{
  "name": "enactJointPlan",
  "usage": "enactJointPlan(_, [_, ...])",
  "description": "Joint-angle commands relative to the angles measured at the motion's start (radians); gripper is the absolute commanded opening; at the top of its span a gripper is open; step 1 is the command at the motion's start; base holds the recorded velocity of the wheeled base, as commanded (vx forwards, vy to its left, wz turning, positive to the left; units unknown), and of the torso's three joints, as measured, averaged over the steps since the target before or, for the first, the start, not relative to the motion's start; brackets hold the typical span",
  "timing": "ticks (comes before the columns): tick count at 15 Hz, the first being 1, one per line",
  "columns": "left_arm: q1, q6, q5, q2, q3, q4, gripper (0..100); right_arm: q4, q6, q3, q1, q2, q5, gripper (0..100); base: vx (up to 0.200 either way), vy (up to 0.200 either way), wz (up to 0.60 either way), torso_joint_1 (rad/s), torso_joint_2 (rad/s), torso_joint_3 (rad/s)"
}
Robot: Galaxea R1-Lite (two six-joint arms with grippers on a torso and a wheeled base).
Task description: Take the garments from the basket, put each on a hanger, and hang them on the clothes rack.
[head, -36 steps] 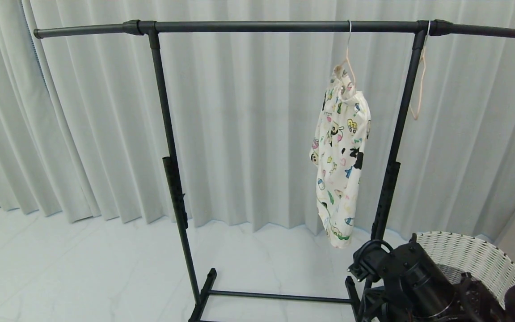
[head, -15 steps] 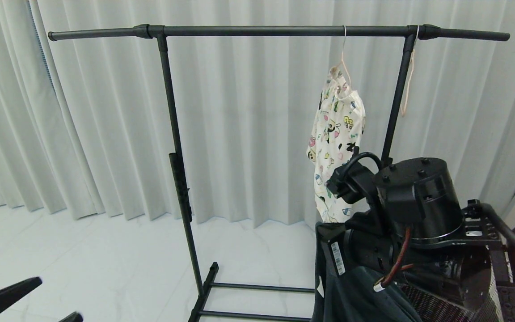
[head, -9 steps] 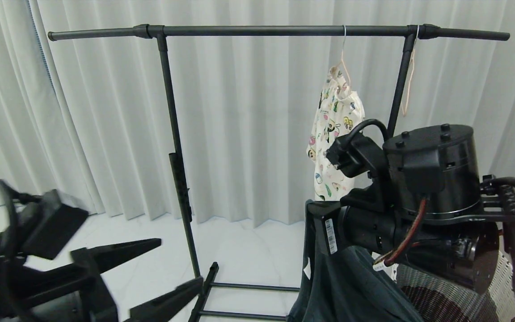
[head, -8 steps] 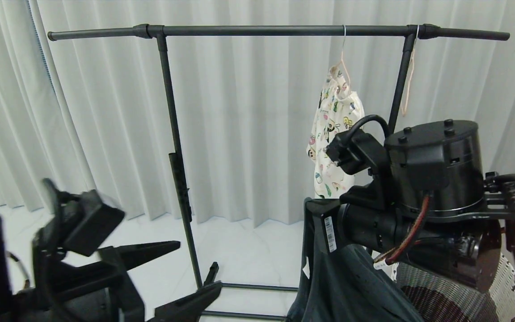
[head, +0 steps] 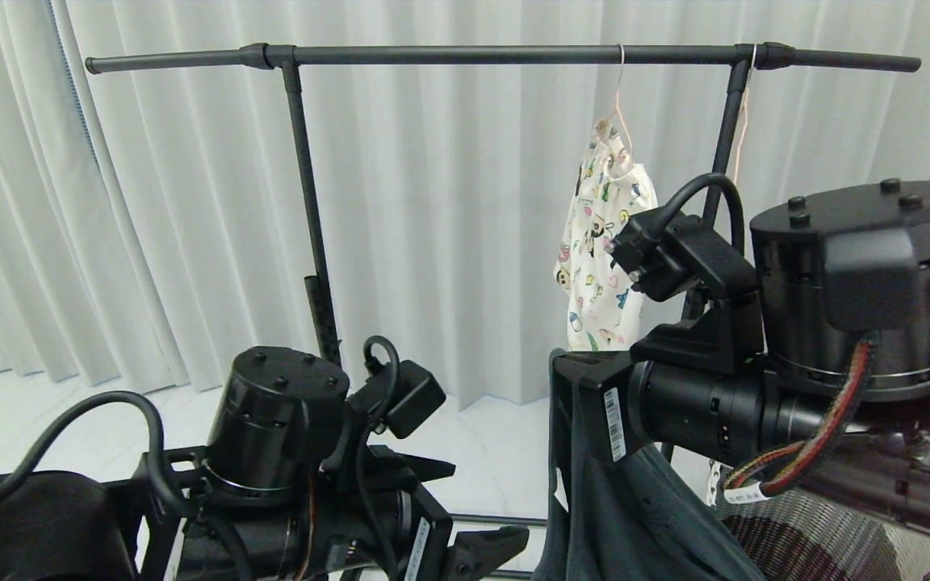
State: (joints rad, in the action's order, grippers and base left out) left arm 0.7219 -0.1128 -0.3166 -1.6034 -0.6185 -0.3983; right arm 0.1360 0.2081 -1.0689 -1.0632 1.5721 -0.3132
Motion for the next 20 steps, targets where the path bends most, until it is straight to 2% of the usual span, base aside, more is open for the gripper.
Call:
enactJointPlan(1, [0.002,-0.001,-0.029,-0.047,-0.007,-0.001,100,0.001,0.001,0.001,-0.001,-0.009,0.000,0,0.000,0.000,0.00,0.000,0.00,0.000])
enactJointPlan(7, [-0.001,-0.001,-0.036,-0.174,-0.012,-0.005,100,0.001,0.001,-0.008,-0.003,-0.011,0.016,0,0.000,0.000,0.00,0.000,0.00,0.000])
enactJointPlan(12, [-0.004,-0.001,-0.032,-0.291,-0.023,-0.060,100,0.001,0.001,-0.019,-0.001,-0.009,0.072,0,0.000,0.000,0.00,0.000,0.00,0.000])
enactJointPlan(15, [-0.002,-0.001,-0.030,-0.349,-0.015,-0.086,100,0.001,0.001,-0.020,-0.001,-0.009,0.072,0,0.000,0.000,0.00,0.000,0.00,0.000])
enactJointPlan(20, [-0.002,-0.001,-0.022,-0.362,-0.004,-0.088,100,0.001,0.001,-0.017,0.000,-0.018,0.072,0,0.000,0.000,0.00,0.000,0.00,0.000])
